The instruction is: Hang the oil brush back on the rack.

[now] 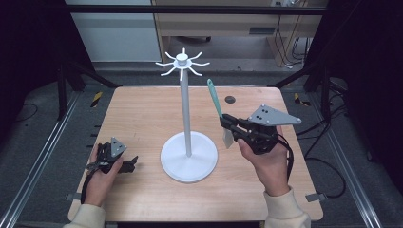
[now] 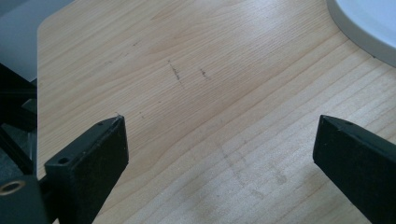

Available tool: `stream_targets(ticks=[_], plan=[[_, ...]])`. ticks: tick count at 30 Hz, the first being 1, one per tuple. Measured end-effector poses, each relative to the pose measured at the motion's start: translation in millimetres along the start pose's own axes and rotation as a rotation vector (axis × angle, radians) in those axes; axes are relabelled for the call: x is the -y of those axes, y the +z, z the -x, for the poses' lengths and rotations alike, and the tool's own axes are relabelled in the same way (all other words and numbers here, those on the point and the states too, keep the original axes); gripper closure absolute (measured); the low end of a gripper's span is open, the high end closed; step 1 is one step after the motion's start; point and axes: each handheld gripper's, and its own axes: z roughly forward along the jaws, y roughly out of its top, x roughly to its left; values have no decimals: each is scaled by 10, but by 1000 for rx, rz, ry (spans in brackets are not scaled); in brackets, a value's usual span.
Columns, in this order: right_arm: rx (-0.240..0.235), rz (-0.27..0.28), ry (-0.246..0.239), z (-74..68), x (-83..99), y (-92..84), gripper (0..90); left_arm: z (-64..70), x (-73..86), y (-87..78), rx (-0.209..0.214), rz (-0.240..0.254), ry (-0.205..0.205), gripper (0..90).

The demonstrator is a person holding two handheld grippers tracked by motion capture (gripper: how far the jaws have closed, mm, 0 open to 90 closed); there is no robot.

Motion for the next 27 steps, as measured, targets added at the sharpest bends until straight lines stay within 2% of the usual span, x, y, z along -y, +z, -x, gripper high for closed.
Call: stream_targets(ticks=[20,27], plan=[[-1,40,-34,-89,-205,-125,822,-3,8,8,-4,-13,5,29],[-7,34,-43,-117,-237,-95,822,5,7,12,2,-20,14,29]])
